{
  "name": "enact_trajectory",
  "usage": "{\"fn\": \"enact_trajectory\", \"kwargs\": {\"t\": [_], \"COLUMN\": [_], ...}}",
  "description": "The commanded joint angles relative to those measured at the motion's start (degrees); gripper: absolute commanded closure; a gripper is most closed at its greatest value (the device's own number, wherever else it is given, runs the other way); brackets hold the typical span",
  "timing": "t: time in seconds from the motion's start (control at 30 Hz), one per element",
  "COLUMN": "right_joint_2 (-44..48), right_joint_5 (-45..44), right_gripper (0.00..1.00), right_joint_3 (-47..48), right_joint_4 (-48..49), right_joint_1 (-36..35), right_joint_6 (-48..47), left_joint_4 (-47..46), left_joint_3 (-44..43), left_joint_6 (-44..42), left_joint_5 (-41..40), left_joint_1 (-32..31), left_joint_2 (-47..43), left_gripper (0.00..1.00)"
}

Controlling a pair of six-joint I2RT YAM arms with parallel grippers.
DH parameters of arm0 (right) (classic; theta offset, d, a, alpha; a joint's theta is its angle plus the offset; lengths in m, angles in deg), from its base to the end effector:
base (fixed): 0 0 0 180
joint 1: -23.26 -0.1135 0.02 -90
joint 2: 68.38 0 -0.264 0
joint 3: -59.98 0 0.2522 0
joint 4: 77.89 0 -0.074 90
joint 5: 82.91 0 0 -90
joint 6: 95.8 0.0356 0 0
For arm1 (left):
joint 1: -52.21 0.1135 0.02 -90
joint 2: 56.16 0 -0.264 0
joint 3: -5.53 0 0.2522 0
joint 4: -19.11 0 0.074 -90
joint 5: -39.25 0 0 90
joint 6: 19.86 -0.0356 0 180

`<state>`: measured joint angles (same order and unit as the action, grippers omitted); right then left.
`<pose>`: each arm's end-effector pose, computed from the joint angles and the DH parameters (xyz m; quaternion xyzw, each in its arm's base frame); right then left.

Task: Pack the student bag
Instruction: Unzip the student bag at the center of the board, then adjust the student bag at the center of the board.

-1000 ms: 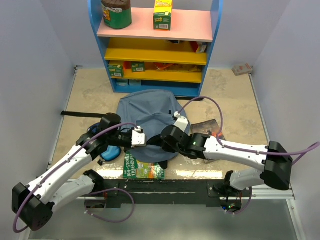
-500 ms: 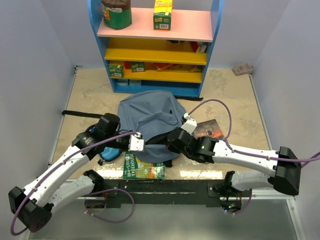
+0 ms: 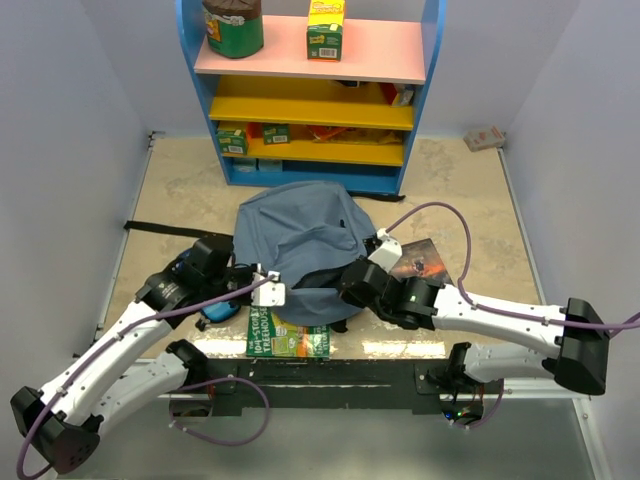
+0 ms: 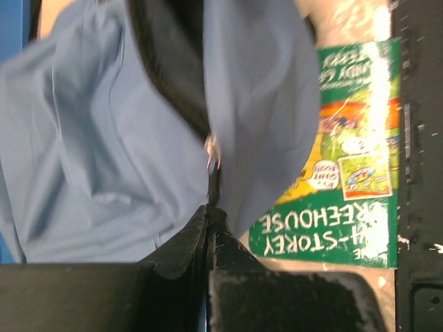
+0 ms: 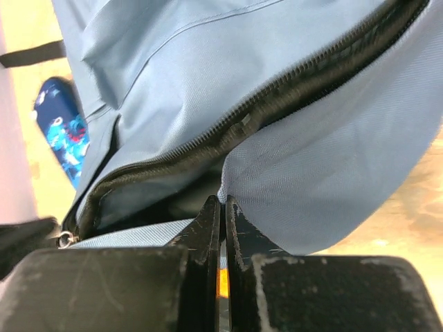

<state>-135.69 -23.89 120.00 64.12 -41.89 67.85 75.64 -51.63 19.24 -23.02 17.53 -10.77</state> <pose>0.1183 0.2118 0.2508 0.1674 0.8812 0.2563 0.3602 0.1192 -0.1026 0.2786 0.6764 0.5950 -0.1663 0.4009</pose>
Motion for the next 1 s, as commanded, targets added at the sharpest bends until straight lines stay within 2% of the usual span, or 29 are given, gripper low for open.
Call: {"fn": "enact_trajectory", "kwargs": {"t": [0.0, 0.07, 0.17, 0.33, 0.4, 0.43, 0.5, 0.53, 0.57, 0.63, 0.7, 0.73, 0.8, 0.87, 0.97], "right_joint_2": [0.95, 1.21, 1.92, 3.06, 2.36, 2.36, 2.44, 2.88, 3.06, 3.32, 3.41, 3.32, 3.15, 3.15, 3.85], "right_joint_5": [-10.77, -10.59, -10.50, -9.98, -9.28, -8.40, -7.78, -7.78, -7.86, -7.86, -8.04, -8.13, -8.57, -9.18, -9.89], "right_gripper": [1.00, 1.00, 1.00, 1.00, 1.00, 1.00, 1.00, 1.00, 1.00, 1.00, 1.00, 1.00, 1.00, 1.00, 1.00], "right_joint_3": [-2.31, -2.75, -3.45, -3.46, -3.28, -3.28, -3.46, -3.81, -3.90, -4.33, -4.42, -4.42, -4.25, -3.81, -3.98], "right_joint_4": [-12.77, -12.95, -13.39, -10.93, -9.36, -8.56, -6.02, -5.22, -4.61, -2.50, -0.74, -0.21, 0.32, 0.15, 0.41], "right_joint_1": [1.86, 1.86, 1.86, 1.86, 1.78, 1.69, 1.43, 0.64, 0.28, -0.85, -1.65, -2.44, -3.06, -4.02, -4.55], "right_joint_6": [-0.61, -0.17, 0.35, -1.05, -1.66, -2.10, -3.07, -3.33, -3.68, -4.04, -4.39, -4.30, -4.48, -4.13, -3.86], "left_joint_4": [-5.37, -9.17, -10.33, -6.47, -5.76, -5.24, -4.88, -4.97, -5.67, -8.56, -13.31, -14.54, -20.33, -25.25, -27.03], "left_joint_3": [1.73, 2.61, 3.14, 3.41, 2.45, 0.79, -1.33, -4.04, -5.46, -8.70, -10.30, -11.26, -10.66, -8.11, -6.70], "left_joint_6": [8.93, 12.47, 15.38, 15.83, 15.22, 14.60, 14.33, 14.51, 14.77, 18.35, 23.35, 24.25, 26.98, 28.48, 28.75], "left_joint_5": [-15.67, -17.26, -13.59, -8.58, -3.84, 0.62, 4.77, 9.67, 12.33, 17.33, 17.98, 16.24, 15.43, 16.83, 17.97], "left_joint_1": [1.98, 5.39, 11.37, 12.44, 12.44, 12.44, 12.44, 12.44, 12.35, 11.65, 7.46, 5.17, 0.25, -1.18, -2.59], "left_joint_2": [-1.53, -2.05, -1.97, 0.14, 0.32, 0.49, 1.63, 2.42, 3.38, 7.51, 12.85, 14.63, 17.35, 18.07, 20.35], "left_gripper": [1.00, 1.00, 1.00, 1.00, 1.00, 0.88, 0.58, 0.41, 0.34, 0.24, 0.21, 0.14, 0.11, 0.07, 0.04]}}
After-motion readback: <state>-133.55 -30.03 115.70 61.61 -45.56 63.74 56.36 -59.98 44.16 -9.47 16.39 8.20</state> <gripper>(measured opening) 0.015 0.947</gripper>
